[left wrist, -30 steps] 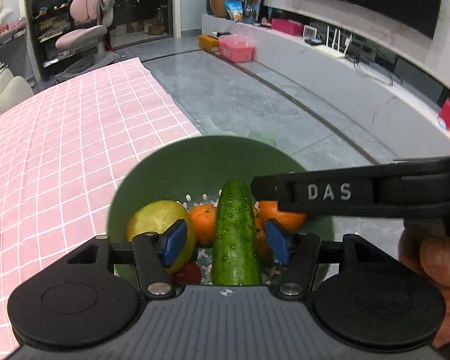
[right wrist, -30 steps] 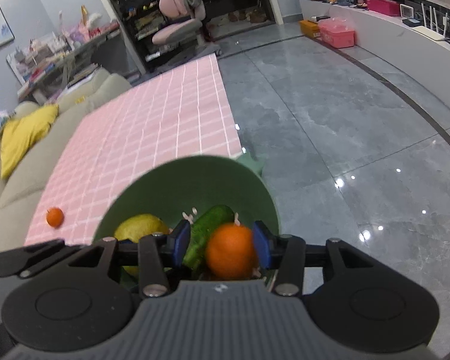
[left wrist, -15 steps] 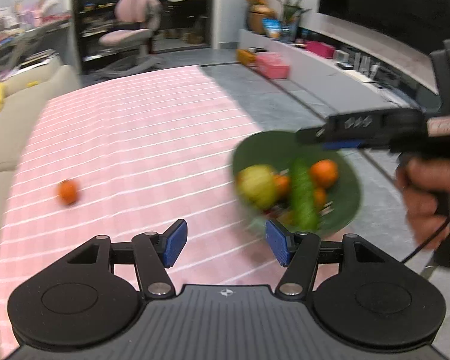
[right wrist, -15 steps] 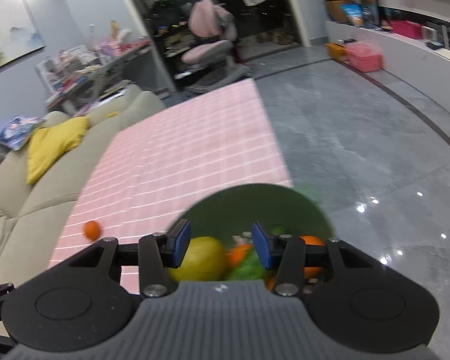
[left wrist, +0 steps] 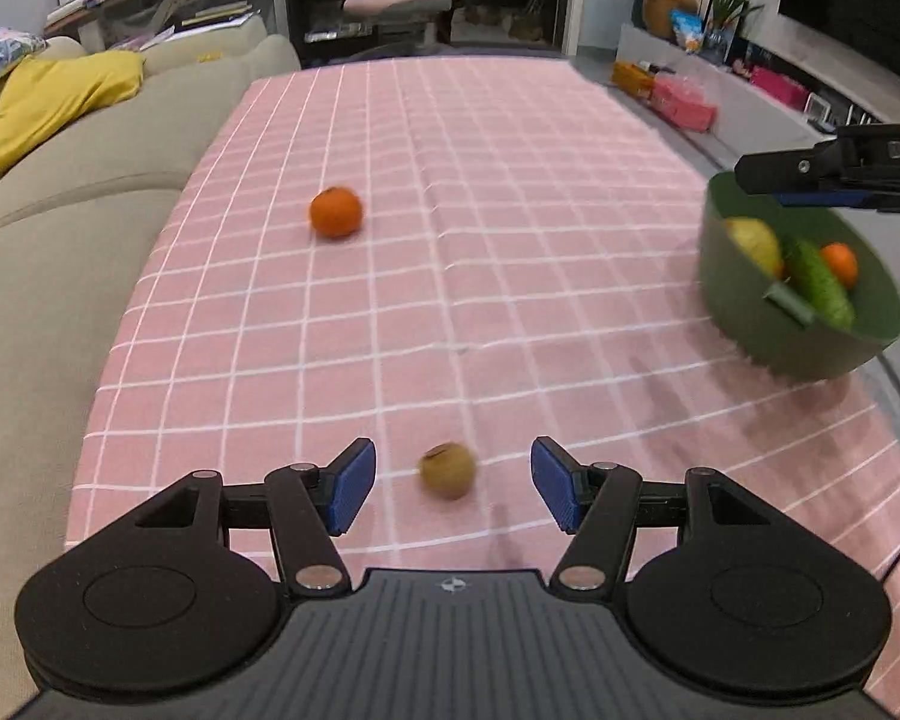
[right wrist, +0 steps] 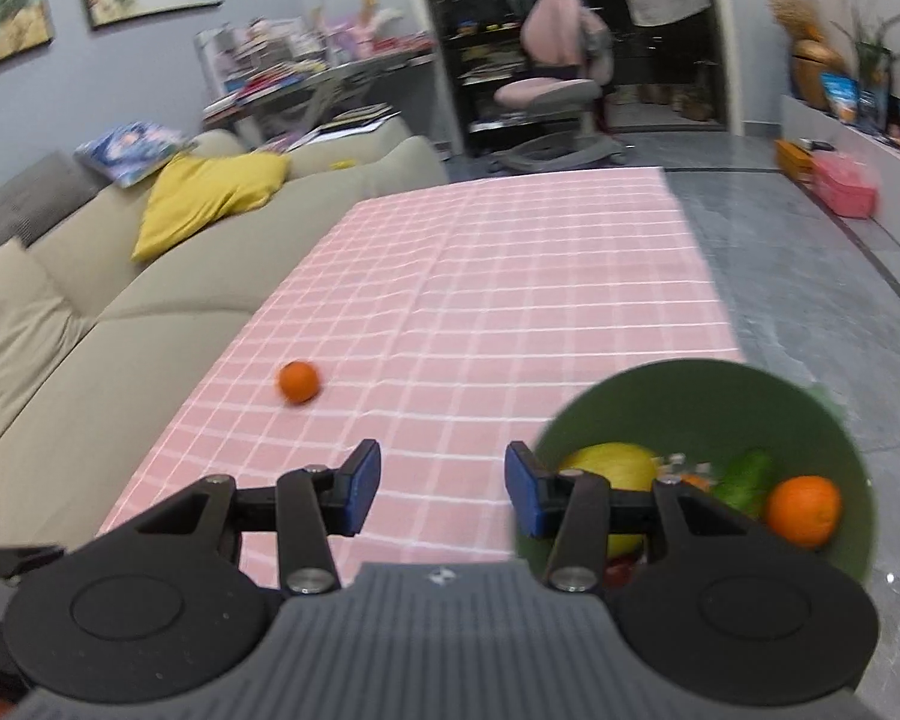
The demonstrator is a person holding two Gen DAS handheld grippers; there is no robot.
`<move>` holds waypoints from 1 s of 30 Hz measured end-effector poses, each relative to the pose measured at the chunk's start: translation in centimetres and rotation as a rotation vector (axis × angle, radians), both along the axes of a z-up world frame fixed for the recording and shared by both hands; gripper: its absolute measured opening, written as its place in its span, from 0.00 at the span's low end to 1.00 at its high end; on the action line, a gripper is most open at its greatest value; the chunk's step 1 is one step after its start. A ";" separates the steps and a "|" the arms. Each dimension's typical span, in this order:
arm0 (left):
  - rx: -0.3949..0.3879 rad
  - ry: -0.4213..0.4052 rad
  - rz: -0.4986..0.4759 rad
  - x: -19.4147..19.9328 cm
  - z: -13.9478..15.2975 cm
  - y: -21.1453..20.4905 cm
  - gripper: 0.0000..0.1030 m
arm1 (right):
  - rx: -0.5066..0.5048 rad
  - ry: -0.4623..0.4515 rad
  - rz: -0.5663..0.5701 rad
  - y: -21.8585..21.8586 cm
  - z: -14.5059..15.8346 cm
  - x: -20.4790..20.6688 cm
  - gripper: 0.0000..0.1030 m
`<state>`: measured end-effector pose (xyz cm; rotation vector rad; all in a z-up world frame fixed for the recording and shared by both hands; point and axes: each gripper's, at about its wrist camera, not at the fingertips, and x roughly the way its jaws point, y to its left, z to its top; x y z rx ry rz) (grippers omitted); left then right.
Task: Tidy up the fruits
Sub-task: 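Move the left tool to the last orange while the right tool grasps a small brown fruit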
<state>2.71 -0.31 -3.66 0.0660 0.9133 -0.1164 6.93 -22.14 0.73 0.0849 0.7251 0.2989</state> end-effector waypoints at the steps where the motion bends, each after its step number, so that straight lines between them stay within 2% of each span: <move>1: 0.002 0.003 0.001 -0.2 0.0 0.4 0.69 | -0.007 0.002 0.022 0.9 -0.3 -0.2 0.43; 4: -0.019 0.004 0.020 -0.8 0.2 2.8 0.69 | -0.037 0.017 0.093 3.8 -1.6 -0.7 0.43; 9: -0.036 0.018 0.129 0.3 0.0 6.9 0.69 | -0.107 0.064 0.210 9.2 -5.4 -1.8 0.42; 15: -0.073 0.027 0.200 0.5 0.3 9.6 0.69 | -0.152 0.079 0.320 14.3 -8.5 -3.3 0.40; 20: -0.067 0.029 0.197 1.0 0.2 10.0 0.69 | -0.169 0.121 0.329 16.1 -9.9 -3.0 0.36; 24: -0.067 0.032 0.178 1.8 -0.5 10.0 0.69 | -0.195 0.146 0.315 16.4 -10.8 -2.6 0.19; 27: -0.057 0.041 0.182 3.5 -1.4 9.8 0.69 | -0.174 0.160 0.294 15.7 -10.7 -2.1 0.19; 30: -0.088 0.035 0.196 5.9 -1.6 9.6 0.69 | -0.171 0.162 0.251 14.4 -10.3 -1.4 0.19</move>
